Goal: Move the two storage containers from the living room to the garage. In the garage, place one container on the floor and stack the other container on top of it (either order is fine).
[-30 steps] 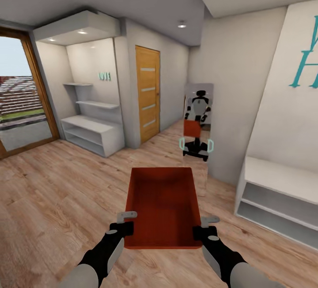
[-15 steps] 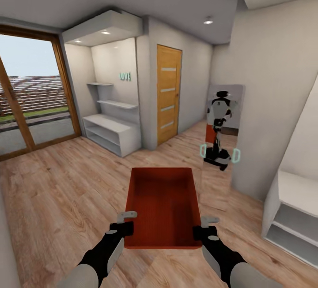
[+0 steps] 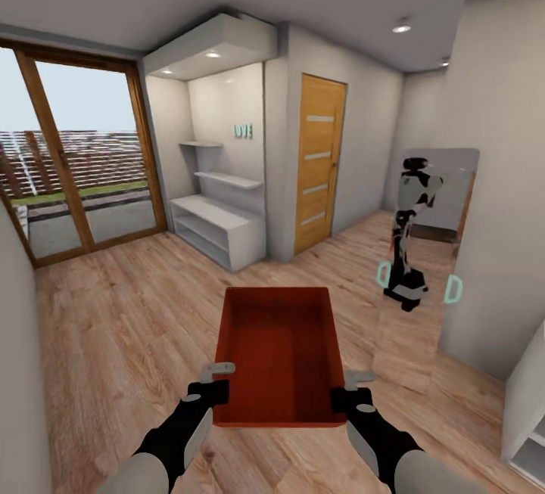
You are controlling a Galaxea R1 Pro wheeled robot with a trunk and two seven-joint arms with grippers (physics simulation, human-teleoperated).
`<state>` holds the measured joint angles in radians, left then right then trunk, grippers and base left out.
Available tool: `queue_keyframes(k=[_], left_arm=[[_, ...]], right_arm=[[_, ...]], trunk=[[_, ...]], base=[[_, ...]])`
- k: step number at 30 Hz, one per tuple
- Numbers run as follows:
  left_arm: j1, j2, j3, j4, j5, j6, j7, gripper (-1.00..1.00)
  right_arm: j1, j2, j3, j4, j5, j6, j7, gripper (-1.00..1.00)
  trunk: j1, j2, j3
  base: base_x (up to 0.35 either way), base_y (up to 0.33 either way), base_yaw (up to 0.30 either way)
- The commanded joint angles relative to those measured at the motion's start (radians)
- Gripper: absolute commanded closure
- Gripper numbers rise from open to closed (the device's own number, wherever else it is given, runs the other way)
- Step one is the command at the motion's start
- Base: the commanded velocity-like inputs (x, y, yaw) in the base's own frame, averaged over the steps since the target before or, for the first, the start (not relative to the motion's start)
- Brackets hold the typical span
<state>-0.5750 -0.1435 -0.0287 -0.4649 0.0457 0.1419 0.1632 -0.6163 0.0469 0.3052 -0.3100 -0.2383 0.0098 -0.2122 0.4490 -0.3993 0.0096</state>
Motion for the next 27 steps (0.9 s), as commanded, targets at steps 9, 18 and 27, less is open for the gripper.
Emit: queue_keyframes(k=[9, 18, 27], left_arm=[[0.000, 0.005, 0.036, -0.005, -0.016, 0.007, 0.059, 1.00], [0.000, 0.005, 0.036, -0.006, -0.015, 0.007, 0.059, 1.00], [0.000, 0.005, 0.036, -0.006, -0.016, 0.007, 0.059, 1.00]], right_arm=[[0.000, -0.001, -0.008, -0.001, -0.021, 0.001, 0.000, 1.00], [0.000, -0.001, -0.008, -0.001, -0.021, 0.001, 0.000, 1.00], [0.000, -0.001, -0.008, -0.001, -0.021, 0.001, 0.001, 1.00]], trunk=[[0.001, -0.001, 0.000], [0.001, -0.001, 0.000], [0.001, -0.001, 0.000]], base=[[0.323, 0.000, 0.013], [0.323, 0.000, 0.000], [0.323, 0.000, 0.000]])
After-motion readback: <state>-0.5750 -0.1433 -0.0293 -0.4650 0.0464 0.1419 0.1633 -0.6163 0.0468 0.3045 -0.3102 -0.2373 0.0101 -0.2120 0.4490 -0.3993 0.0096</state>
